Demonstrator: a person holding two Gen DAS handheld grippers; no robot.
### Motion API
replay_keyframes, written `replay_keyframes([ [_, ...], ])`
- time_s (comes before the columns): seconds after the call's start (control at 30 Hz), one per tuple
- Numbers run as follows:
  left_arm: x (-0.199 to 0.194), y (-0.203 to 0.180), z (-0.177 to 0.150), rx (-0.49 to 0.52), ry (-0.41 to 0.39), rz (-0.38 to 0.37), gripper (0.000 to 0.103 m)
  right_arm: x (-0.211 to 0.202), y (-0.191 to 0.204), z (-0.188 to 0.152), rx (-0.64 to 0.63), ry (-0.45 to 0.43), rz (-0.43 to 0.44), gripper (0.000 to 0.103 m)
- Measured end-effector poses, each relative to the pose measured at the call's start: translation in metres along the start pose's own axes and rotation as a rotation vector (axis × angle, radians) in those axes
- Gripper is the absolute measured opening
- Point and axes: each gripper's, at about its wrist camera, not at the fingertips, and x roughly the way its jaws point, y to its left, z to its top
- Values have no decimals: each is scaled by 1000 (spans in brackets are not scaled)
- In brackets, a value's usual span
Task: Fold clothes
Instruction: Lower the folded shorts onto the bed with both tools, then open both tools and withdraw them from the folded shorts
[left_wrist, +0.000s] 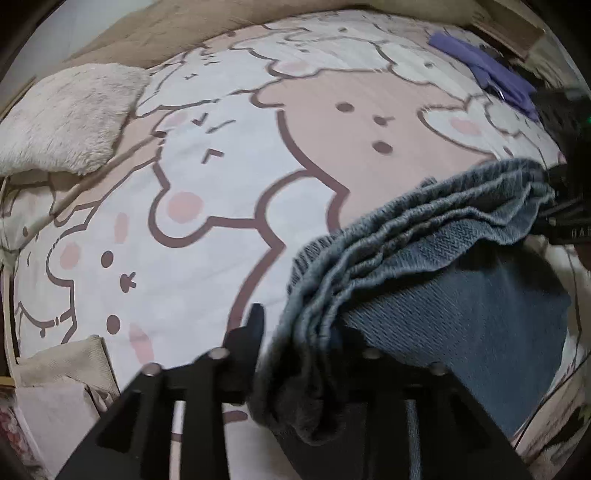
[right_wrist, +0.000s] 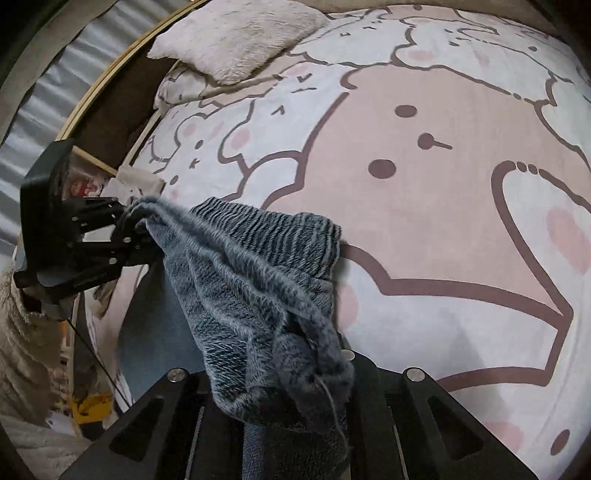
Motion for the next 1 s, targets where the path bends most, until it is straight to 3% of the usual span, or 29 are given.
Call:
replay_keyframes([
  [0.07, -1, 3, 2, -11, -7, -1, 45, -5, -2, 1, 16, -26, -34, 31],
  [0.1, -2, 3, 3, -7, -14, 6, 46, -9, -4, 2, 26, -44, -54, 47],
  [0.17, -3, 1, 5, 10, -32, 31, 48, -24, -11, 4, 53, -119, -158, 66],
  [0.27, -7, 1, 9, 19, -68, 79, 48, -48, -19, 6, 107, -206, -265, 67],
  [0.47, -14, 5, 19, -12, -119, 92, 48, -81, 9, 1, 66, -268, -167, 67],
  [0.63, -28, 1, 16, -24, -155, 83, 48, -51, 53, 1, -14, -183, -51, 67],
  [0.8, -46, -8, 1, -26, -190, 63, 48, 2, 67, 12, -29, -102, -88, 67],
  [1.0, -46, -24, -22, -2, -163, 25, 48, 28, 55, 32, 17, -119, -193, 67],
])
